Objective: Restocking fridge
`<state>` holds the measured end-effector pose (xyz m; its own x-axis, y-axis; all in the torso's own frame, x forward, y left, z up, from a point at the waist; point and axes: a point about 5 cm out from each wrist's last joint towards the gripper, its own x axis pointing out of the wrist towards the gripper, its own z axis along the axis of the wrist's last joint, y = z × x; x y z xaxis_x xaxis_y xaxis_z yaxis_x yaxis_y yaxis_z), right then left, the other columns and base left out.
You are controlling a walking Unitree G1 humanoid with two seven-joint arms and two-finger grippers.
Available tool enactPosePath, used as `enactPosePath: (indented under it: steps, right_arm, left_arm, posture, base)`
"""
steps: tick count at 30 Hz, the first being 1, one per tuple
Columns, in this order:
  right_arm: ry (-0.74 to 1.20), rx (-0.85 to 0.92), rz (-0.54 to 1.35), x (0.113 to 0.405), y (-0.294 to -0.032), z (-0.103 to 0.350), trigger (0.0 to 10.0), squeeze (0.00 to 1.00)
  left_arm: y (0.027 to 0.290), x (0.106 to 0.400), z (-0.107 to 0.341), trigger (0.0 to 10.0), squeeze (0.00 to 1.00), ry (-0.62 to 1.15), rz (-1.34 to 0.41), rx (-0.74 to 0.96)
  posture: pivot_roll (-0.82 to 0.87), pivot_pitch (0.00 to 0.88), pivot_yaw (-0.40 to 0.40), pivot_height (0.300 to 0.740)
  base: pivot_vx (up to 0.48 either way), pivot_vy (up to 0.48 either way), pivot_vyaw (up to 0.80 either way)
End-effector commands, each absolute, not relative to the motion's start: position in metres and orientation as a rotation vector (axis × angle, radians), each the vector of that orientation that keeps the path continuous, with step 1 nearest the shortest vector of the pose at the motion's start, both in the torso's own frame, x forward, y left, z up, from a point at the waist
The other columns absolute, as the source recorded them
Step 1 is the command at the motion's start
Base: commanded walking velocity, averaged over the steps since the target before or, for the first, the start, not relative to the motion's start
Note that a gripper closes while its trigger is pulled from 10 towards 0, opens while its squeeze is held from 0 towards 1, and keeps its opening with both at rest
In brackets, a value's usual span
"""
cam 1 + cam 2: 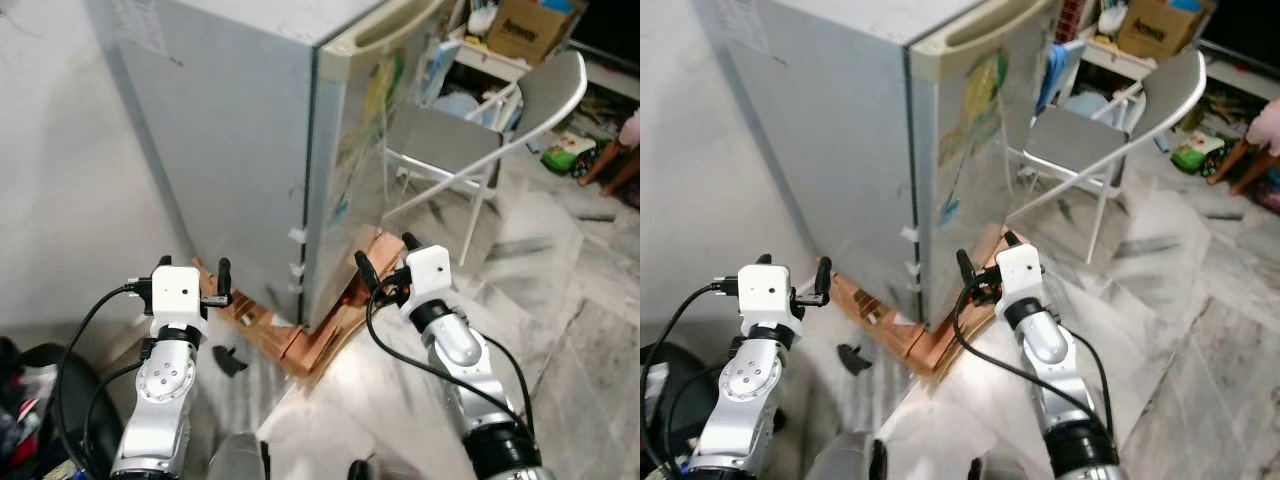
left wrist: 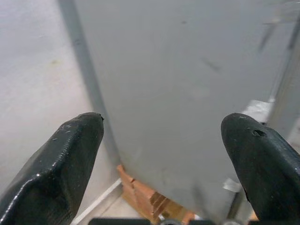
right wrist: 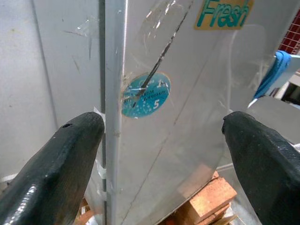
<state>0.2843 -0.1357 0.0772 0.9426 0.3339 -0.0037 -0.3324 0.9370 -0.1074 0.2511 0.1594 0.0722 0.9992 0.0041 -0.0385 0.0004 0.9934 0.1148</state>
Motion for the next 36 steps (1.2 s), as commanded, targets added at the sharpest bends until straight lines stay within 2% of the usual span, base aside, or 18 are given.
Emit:
enactPosePath:
  steps: [1, 9, 16, 21, 33, 36]
  right_arm:
    - [0.008, -0.134, 0.319, 0.2842, -0.1462, 0.0764, 10.0, 0.0]
    - [-0.003, -0.135, 0.332, 0.2812, -0.1457, 0.0783, 10.0, 0.0]
    - [-0.009, -0.138, 0.341, 0.2816, -0.1444, 0.0796, 10.0, 0.0]
    - [-0.012, -0.151, 0.36, 0.2808, -0.1421, 0.0804, 10.0, 0.0]
    - [-0.005, -0.161, 0.367, 0.2781, -0.1428, 0.0796, 10.0, 0.0]
    - [-0.002, -0.162, 0.369, 0.2772, -0.1429, 0.0793, 10.0, 0.0]
  left_arm:
    - [0.1577, 0.2546, 0.0716, 10.0, 0.0, 0.03, -0.042, 0.131]
    - [0.1663, 0.2541, 0.0692, 10.0, 0.0, 0.026, -0.038, 0.151]
    - [0.1648, 0.2527, 0.0709, 10.0, 0.0, 0.014, -0.042, 0.135]
    - [0.1626, 0.2496, 0.0689, 10.0, 0.0, 0.008, -0.052, 0.126]
    - [0.1645, 0.2483, 0.0674, 10.0, 0.0, 0.01, -0.038, 0.11]
    - [0.1652, 0.2481, 0.0668, 10.0, 0.0, 0.013, -0.031, 0.109]
  posture:
    - [0.1, 0.079, -0.022, 0.74]
    - [0.09, 0.079, -0.025, 0.74]
    - [0.1, 0.081, -0.027, 0.74]
    - [0.09, 0.085, -0.029, 0.74]
    - [0.09, 0.092, -0.03, 0.74]
    - [0.09, 0.094, -0.03, 0.74]
  base:
    - [0.0, 0.0, -0.8]
    - [0.0, 0.0, -0.8]
    - [0.0, 0.0, -0.8]
    - [0.297, 0.0, -0.8]
    - [0.0, 0.0, -0.8]
    - [0.0, 0.0, -0.3]
